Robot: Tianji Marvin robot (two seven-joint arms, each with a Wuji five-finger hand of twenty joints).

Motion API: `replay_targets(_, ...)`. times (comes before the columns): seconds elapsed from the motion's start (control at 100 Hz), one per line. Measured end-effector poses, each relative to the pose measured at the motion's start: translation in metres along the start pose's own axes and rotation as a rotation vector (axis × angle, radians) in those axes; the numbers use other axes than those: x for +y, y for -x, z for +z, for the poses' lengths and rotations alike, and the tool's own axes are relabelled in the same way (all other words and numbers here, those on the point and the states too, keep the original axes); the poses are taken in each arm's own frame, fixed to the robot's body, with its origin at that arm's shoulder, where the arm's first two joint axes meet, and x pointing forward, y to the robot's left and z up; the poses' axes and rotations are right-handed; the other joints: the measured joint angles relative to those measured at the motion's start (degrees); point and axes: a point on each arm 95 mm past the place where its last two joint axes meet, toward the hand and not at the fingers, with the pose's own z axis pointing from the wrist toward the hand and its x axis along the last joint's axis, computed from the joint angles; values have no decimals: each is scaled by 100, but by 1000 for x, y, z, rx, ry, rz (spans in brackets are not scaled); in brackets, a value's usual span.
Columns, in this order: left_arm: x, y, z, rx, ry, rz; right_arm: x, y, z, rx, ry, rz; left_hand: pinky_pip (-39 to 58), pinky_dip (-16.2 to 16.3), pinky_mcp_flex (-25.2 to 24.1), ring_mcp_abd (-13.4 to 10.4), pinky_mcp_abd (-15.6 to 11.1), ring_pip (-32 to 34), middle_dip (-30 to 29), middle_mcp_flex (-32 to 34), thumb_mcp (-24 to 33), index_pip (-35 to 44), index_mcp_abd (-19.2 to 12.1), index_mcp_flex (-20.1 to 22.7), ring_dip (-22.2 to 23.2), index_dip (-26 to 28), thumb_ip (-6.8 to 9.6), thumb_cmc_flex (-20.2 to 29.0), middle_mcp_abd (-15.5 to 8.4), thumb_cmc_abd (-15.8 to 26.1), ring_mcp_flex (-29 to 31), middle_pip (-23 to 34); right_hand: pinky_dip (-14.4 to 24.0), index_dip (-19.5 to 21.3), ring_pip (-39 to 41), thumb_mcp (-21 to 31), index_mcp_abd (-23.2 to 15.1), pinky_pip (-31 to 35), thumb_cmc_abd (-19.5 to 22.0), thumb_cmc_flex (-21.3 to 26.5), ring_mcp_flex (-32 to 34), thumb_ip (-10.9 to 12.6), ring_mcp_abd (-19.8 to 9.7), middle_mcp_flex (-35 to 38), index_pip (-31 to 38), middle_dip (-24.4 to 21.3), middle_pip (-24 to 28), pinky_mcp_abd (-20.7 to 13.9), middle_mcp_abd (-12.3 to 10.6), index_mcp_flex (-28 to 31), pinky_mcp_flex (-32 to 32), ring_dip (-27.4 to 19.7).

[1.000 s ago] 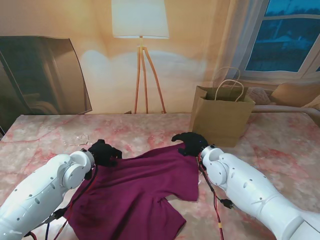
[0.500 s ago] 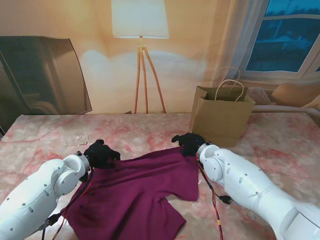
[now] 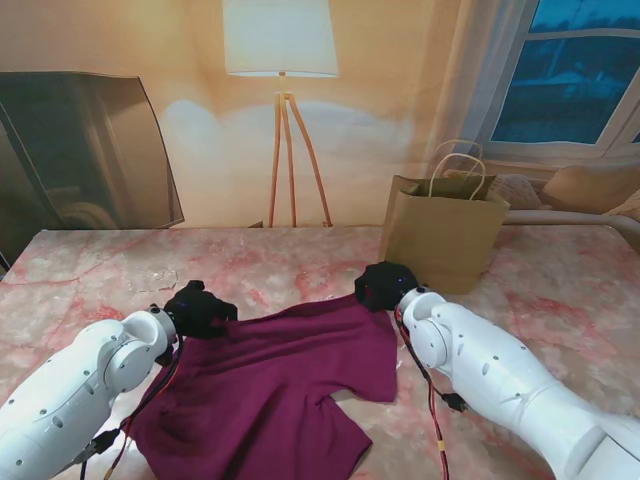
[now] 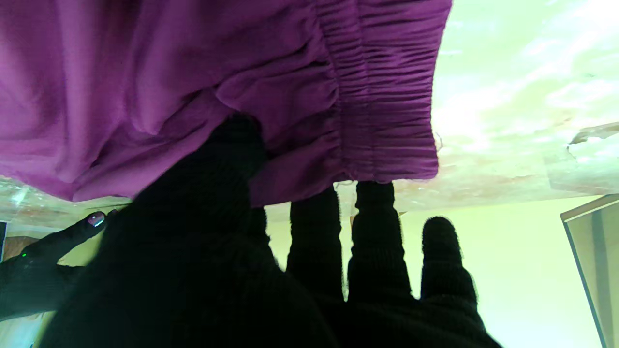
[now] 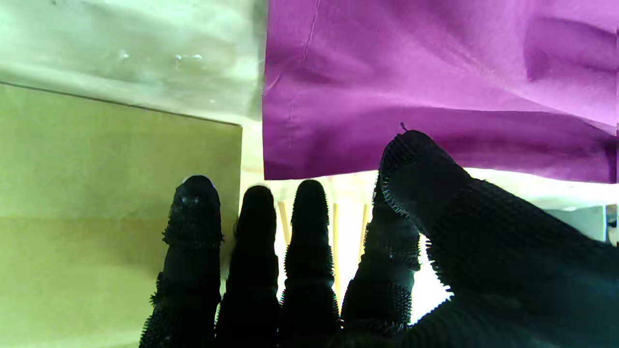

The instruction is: Fold the socks and the shorts into the kraft paper bag

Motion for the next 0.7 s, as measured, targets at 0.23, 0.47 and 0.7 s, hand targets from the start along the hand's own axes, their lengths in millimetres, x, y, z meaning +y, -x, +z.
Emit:
replay_targets(0.23,2,2,-2,-1,12,-1,-7,2,2,2,-50,54,61,0,0,-2,2,1,0,-4,5,2,0,1,-59,-26,0,-16,-1,0,64,1,-603,-1103,-542,93,1861,72,-79,-266,2205,390,292,305,-2294,-772,-216,290,178,-2009,1160,-617)
replay_targets(0.47,3,2,-2,2,11,-1,-17,3,10,-33,-55,51,61,0,0,-4,3,-12,-3,-5,10,2,0,3,-213,-26,0,-69,-23,0,64,1,-558,-1734,1523,95,2155,701,-112,-245,2203,390,94,282,-2162,738,1590,154,-118,-2683,1274,908)
replay_targets(0.7,3,2,-2,3,15,-3,-17,-2,14,-80,-66,21,61,0,1,-6,3,-68,-41,-6,12,2,42,12,-274,-27,0,-82,-24,0,64,1,-432,-1396,2670,95,1283,1281,-114,-244,2166,390,73,584,-1570,2582,2290,150,-254,-1011,1400,1636)
